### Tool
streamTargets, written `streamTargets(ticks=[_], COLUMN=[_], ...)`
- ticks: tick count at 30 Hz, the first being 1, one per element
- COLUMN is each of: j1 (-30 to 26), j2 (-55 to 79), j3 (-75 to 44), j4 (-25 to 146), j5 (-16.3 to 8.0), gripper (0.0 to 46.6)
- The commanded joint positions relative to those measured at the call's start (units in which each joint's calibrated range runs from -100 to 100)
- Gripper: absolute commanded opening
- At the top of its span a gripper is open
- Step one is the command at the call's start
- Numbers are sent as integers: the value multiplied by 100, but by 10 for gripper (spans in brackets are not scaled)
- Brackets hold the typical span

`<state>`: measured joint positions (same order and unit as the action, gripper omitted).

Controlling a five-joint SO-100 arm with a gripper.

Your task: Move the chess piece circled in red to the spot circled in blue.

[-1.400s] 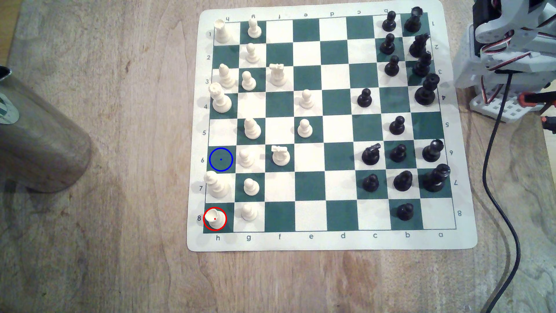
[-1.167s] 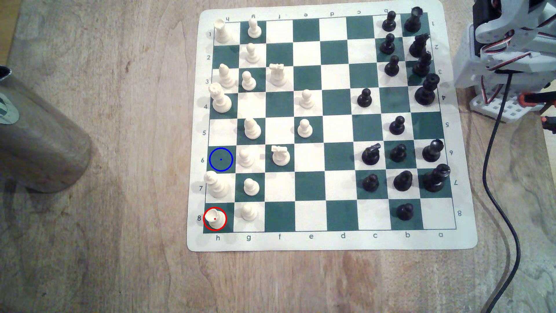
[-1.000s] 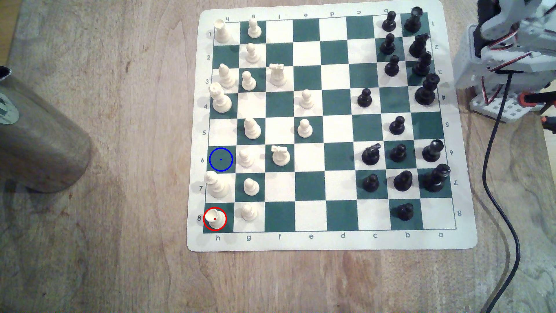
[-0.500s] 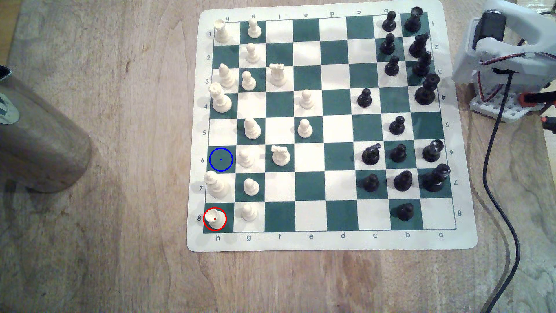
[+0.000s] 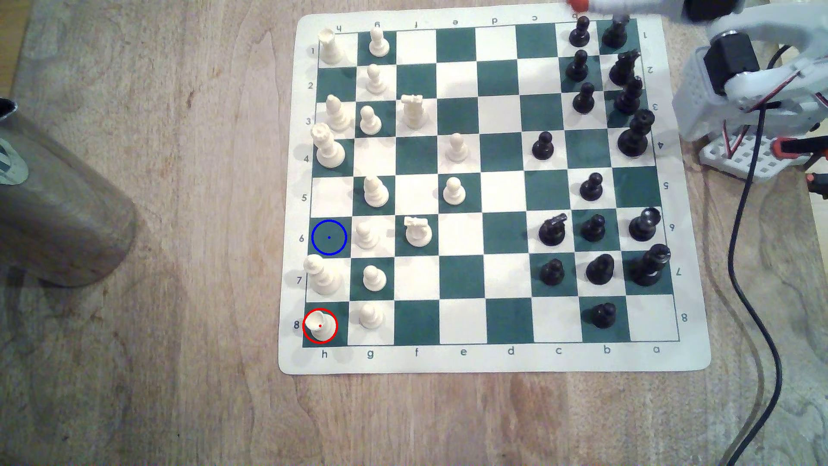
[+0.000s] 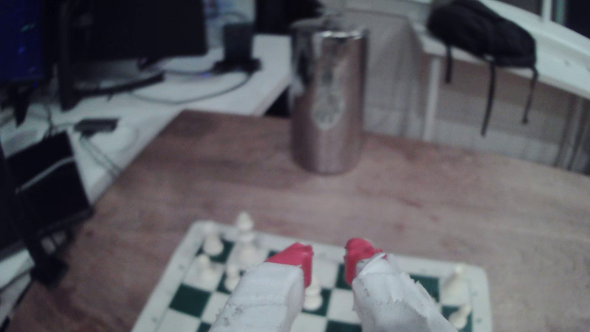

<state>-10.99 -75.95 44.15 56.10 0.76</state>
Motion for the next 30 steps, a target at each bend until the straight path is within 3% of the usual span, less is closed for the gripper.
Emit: streamTargets(ticks=[1,9,30], j1=[-579,-993,-845], j2=[1407,3470,7256], j3=[-970,-1940,-4460], j4=[-16,-622,-1801], j5=[-34,-225,-274], gripper=[81,161,173])
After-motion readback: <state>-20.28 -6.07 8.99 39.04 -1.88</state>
